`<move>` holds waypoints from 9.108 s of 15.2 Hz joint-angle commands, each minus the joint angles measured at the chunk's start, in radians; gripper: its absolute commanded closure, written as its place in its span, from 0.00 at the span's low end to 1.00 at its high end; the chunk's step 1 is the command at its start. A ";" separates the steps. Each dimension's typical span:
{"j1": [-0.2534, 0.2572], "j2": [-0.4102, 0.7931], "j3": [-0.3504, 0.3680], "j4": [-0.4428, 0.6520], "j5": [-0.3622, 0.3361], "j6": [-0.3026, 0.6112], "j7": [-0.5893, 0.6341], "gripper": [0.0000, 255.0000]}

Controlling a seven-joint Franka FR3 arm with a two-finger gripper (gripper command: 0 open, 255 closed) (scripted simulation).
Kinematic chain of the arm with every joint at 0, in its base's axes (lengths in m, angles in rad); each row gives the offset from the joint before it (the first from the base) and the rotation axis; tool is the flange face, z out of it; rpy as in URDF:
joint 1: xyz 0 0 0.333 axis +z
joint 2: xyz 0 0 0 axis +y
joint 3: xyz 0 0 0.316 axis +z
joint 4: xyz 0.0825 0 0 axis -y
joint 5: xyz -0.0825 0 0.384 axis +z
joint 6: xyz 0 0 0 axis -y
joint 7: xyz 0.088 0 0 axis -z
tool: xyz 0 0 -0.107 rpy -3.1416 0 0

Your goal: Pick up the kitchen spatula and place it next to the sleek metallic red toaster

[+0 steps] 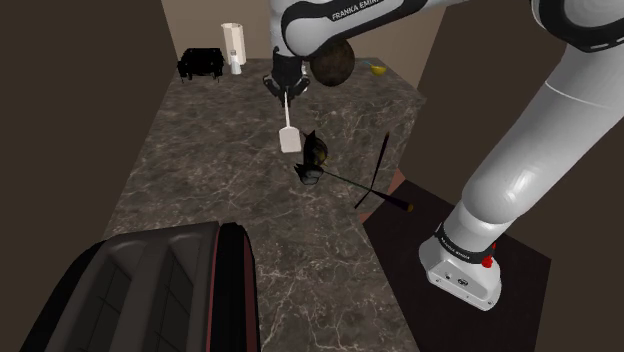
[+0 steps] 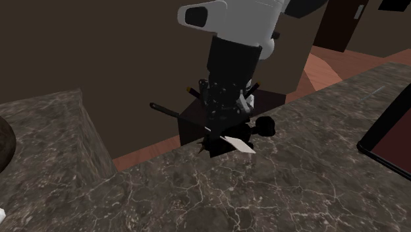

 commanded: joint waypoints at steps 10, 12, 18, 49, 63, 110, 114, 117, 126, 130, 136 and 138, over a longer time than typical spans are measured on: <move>0.001 -0.029 0.000 0.119 0.028 -0.143 -0.035 1.00; 0.001 -0.031 0.000 0.144 0.031 -0.169 -0.040 1.00; 0.002 -0.032 0.001 0.223 0.037 -0.249 -0.053 1.00; 0.133 -0.535 0.060 -0.011 0.235 -0.497 0.053 1.00; 0.283 -0.824 0.176 -0.102 0.397 -0.684 0.252 1.00; 0.408 -0.934 0.453 -0.674 0.649 -0.209 0.348 1.00; 0.409 -0.913 0.491 -0.710 0.675 -0.151 0.355 1.00; 0.407 -0.894 0.522 -0.735 0.695 -0.106 0.360 1.00; 0.395 -0.844 0.590 -0.778 0.733 -0.010 0.370 1.00; 0.395 -0.844 0.590 -0.778 0.733 -0.010 0.370 1.00; 0.395 -0.844 0.590 -0.778 0.733 -0.010 0.370 0.00; 0.406 -0.868 0.564 -0.759 0.720 -0.054 0.372 0.00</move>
